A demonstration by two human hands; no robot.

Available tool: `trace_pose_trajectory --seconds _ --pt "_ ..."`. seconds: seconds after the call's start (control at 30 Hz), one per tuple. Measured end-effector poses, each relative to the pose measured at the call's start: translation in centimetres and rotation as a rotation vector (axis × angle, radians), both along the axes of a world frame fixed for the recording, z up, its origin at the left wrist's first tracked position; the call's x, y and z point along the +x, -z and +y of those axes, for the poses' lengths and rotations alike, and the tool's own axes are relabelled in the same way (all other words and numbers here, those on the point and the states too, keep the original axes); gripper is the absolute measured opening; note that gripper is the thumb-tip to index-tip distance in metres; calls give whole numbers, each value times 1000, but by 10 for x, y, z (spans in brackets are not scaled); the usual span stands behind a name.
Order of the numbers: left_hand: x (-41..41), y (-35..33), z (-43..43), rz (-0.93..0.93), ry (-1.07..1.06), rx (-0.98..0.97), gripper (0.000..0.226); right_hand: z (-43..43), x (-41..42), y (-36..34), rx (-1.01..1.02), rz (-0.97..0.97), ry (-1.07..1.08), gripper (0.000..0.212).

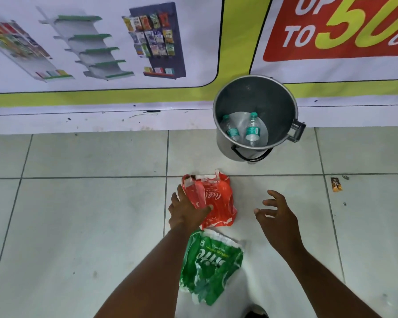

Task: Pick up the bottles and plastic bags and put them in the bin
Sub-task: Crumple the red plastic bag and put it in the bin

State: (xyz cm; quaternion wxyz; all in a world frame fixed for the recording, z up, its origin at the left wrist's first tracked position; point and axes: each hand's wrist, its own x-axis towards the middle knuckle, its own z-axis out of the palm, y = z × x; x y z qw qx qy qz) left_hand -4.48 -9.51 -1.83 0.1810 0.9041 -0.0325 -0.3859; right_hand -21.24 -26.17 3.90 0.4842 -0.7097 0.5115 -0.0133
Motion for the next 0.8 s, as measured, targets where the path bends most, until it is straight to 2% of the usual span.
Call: trace_pose_trajectory --seconds 0.13,0.27,0.33,0.4,0.47,0.57,0.7,0.8 --pt "-10 18 -7 55 -117 -47 137 3 -4 22 13 79 -80 60" --pt "-8 37 -12 92 -305 -191 136 7 21 55 141 187 -212 81" --pt "-5 49 -12 136 -407 -262 128 10 41 70 252 204 -240 96" --pt "-3 59 -10 164 -459 -289 107 16 60 83 351 183 -186 101" --pt "-3 61 -11 168 -446 -282 78 25 76 89 460 83 -111 86" --pt "-11 59 -16 171 -366 -354 63 44 92 92 489 -56 -150 62" --pt "-20 25 -23 186 -248 -680 32 56 103 70 490 -125 -80 55" --pt "-16 -15 -13 386 -95 -726 56 52 102 41 494 -122 -19 56"
